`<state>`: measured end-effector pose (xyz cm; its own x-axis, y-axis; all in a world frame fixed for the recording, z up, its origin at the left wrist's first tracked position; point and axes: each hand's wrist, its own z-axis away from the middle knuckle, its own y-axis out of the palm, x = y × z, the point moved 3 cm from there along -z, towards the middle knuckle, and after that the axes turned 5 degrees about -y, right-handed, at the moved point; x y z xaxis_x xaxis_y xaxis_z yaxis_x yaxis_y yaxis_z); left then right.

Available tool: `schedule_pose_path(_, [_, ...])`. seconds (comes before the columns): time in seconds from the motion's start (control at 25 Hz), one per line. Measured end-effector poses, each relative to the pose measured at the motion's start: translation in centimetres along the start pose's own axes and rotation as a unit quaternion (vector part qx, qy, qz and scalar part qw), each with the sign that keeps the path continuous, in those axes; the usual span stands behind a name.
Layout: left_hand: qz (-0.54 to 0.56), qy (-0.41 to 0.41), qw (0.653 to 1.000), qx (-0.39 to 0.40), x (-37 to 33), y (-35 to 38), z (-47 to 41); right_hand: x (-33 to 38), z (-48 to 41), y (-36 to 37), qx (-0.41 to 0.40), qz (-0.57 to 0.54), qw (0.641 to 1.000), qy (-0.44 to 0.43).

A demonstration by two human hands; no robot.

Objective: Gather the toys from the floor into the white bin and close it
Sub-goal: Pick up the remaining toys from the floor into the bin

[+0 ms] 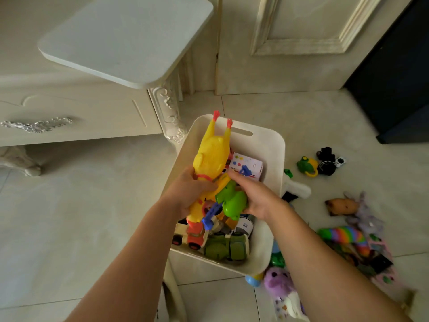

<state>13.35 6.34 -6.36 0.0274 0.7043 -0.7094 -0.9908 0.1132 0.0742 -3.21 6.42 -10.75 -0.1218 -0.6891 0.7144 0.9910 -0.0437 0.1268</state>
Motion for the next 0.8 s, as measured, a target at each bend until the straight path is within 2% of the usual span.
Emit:
schedule_pose_path(0.16, [-0.137,-0.059,0.984,-0.093,2.9,-1.4,0.3,-1.6,0.4,-0.9,-0.090,0.121,0.988,0.022])
schedule_pose_path(0.44, [-0.222,-0.088,0.957,-0.165,5.2,-2.7,0.7,-2.4,0.3,1.8,-0.073,0.231,0.970,-0.009])
schedule_pose_path(0.52, [-0.320,-0.043,0.930,-0.174,5.2,-2.1,0.7,-3.1,-0.3,2.2,-0.080,0.254,0.964,-0.017])
schedule_pose_path(0.6, [-0.433,0.005,0.886,-0.166,5.4,-1.7,0.6,-3.3,-0.5,2.3,-0.107,0.260,0.959,-0.019])
schedule_pose_path(0.72, [-0.535,-0.004,0.831,-0.155,5.4,-2.3,0.1,-3.1,-0.7,2.1,-0.178,0.330,0.924,-0.070])
schedule_pose_path(0.8, [-0.554,-0.019,0.817,-0.160,5.3,-2.6,0.0,-2.9,-0.8,2.3,-0.164,0.367,0.910,-0.104])
